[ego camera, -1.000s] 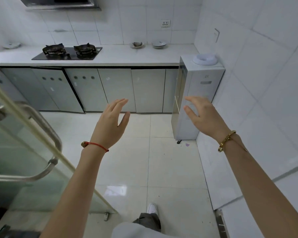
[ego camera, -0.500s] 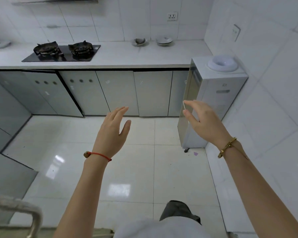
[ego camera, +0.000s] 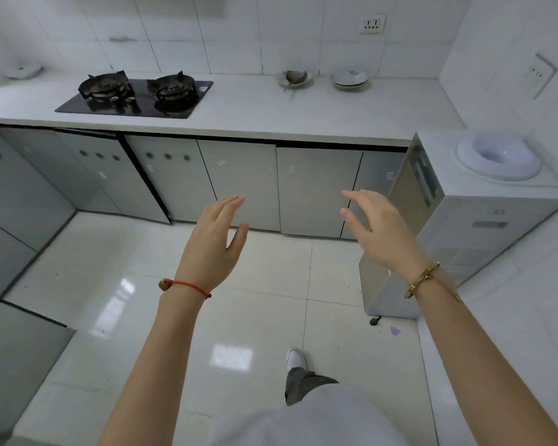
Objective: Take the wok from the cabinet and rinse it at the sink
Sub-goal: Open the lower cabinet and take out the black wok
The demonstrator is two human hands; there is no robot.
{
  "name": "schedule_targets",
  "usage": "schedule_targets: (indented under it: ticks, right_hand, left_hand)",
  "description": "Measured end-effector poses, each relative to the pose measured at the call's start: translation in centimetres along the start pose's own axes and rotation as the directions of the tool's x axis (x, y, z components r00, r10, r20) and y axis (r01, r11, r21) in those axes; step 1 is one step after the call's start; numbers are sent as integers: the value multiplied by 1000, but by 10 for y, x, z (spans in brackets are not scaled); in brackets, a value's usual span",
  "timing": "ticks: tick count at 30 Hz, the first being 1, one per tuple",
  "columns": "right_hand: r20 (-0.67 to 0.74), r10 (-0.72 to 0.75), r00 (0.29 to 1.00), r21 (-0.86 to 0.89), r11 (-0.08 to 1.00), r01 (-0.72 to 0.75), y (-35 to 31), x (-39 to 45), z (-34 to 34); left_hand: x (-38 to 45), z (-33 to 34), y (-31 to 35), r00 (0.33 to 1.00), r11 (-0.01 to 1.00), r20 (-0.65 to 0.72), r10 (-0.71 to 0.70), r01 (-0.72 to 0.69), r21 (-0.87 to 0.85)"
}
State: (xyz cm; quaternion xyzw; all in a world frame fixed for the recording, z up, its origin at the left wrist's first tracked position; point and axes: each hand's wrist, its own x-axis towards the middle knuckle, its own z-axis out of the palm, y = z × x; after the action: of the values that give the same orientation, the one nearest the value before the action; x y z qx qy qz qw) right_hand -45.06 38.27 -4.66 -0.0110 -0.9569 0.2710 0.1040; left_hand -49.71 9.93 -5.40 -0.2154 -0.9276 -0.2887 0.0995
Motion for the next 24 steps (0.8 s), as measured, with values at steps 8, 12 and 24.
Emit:
schedule_targets:
  ticks: [8,12,24]
  right_hand:
    - [-14,-26,1000,43,999,27,19,159,1]
    - [14,-28,999,49,998,28,23,211,13]
    - [28,4,1000,60,998,-5,21,364,83]
  left_hand:
    - [133,8,-39,999,999,-21,-37,37,33]
    - [177,15,-60,998,997,-6,-61,61,37]
    - [323,43,-160,998,999,35,-44,45,-15]
